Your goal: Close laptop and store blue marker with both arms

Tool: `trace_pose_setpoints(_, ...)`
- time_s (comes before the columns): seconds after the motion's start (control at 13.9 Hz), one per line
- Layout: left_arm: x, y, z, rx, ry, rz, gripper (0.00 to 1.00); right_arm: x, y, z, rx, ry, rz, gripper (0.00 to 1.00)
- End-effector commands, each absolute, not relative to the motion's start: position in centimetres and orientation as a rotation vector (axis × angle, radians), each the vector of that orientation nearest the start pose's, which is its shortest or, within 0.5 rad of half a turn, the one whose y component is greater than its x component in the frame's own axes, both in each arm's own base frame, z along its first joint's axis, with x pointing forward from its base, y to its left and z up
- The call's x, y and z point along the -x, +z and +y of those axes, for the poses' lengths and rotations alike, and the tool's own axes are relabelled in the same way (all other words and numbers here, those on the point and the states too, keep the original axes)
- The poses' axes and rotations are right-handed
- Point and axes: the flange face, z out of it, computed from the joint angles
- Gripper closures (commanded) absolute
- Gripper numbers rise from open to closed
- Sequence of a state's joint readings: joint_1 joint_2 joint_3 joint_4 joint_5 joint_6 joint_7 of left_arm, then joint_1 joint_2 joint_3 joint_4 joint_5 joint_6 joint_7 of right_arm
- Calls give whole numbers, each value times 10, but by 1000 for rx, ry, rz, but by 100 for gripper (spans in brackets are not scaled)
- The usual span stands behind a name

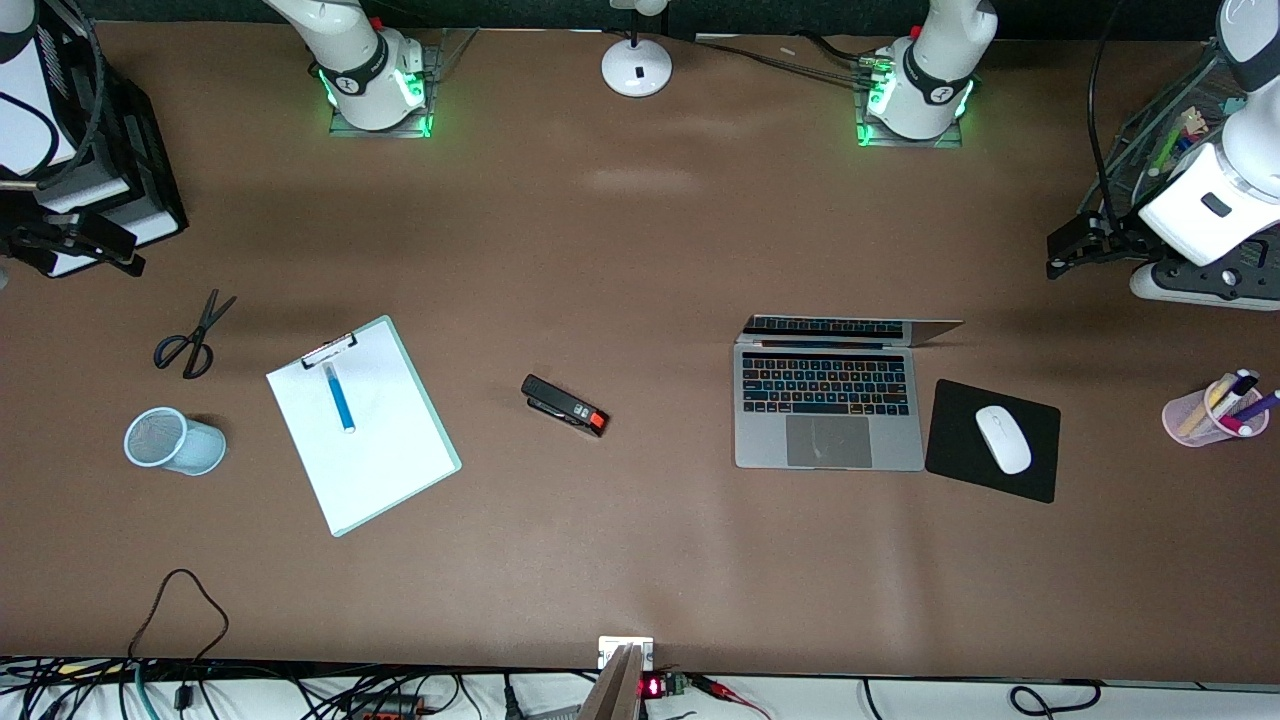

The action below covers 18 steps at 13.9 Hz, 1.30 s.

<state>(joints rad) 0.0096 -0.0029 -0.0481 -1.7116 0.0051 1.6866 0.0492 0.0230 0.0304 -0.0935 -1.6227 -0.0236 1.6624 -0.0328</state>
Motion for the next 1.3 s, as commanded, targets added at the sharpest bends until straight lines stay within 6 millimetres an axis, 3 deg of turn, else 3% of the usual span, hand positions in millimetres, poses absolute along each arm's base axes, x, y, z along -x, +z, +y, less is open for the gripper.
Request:
trace_pose_setpoints(0.0,-562,573,-17,3141,48,168,0,-560,598,-40,3158,30,57,0)
trace_pose_setpoints(0.22,-562,573,-17,3141,48,168,0,-562,598,-41,3156,25,62,0)
trace_pose_setpoints(0.43,-562,573,-17,3141,46,166,0,-570,585,-39,3158,50,56,0)
trace_pose_setpoints(0.65,-562,573,-17,3141,46,166,0,-581,559,-30,3158,115,-9,0)
trace_pose_setpoints(0.79,-562,573,-17,3141,48,166,0,-594,545,-13,3168,84,-58,0)
trace_pose_setpoints(0.94,-562,573,-17,3141,46,166,0,-618,518,-1,3174,11,-99,0)
trace_pose_setpoints(1.23,-562,573,-17,3141,46,163,0,-645,450,2,3165,74,-171,0)
